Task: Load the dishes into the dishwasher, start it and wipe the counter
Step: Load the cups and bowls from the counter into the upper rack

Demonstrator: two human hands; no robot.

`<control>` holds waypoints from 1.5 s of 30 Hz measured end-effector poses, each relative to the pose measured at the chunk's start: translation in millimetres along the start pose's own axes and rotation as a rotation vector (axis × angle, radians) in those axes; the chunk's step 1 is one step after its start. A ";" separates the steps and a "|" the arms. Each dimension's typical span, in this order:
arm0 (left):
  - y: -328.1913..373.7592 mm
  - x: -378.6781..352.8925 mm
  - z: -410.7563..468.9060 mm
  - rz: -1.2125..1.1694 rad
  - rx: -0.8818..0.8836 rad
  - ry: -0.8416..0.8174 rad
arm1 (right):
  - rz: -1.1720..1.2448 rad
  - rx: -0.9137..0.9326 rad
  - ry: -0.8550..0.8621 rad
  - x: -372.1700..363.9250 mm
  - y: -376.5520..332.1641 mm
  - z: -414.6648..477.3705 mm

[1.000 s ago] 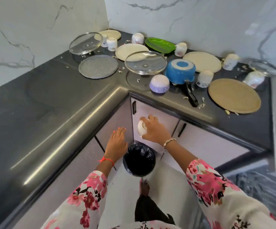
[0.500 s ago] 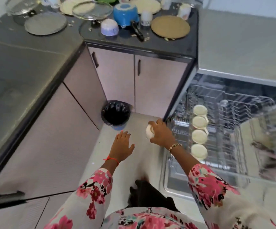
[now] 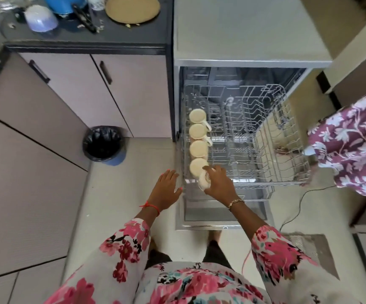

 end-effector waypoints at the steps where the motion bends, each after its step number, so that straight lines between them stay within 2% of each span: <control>1: 11.4 -4.8 7.9 -0.029 0.027 0.018 | 0.007 0.009 0.001 5.5 16.7 0.3; 9: 59.5 -28.4 58.1 -0.237 0.282 0.111 | 0.048 0.026 0.015 36.0 109.3 25.4; 19: 30.1 -46.3 111.8 -0.368 0.489 0.030 | 0.049 0.035 -0.070 8.0 134.0 84.0; 24: 23.0 -47.8 127.4 -0.452 0.527 0.035 | 0.018 0.026 -0.125 -18.6 135.9 106.0; 29: 20.9 -52.5 129.8 -0.409 0.535 0.007 | 0.007 -0.026 -0.161 -39.7 137.9 123.3; 39: 21.2 -56.7 133.8 -0.467 0.626 0.017 | -0.052 -0.081 -0.215 -63.8 141.0 137.4; 45: 25.3 -55.7 132.8 -0.477 0.589 0.042 | -0.042 -0.097 -0.246 -64.8 142.3 142.1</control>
Point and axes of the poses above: each hand's wrist, its own z-axis towards the middle knuckle, its own x-axis out of the back of the hand, y = z × x, the point moved 1 cm from there along z, towards the middle knuckle, and after that the axes turned 9 degrees about -y, right-handed, at the moved point
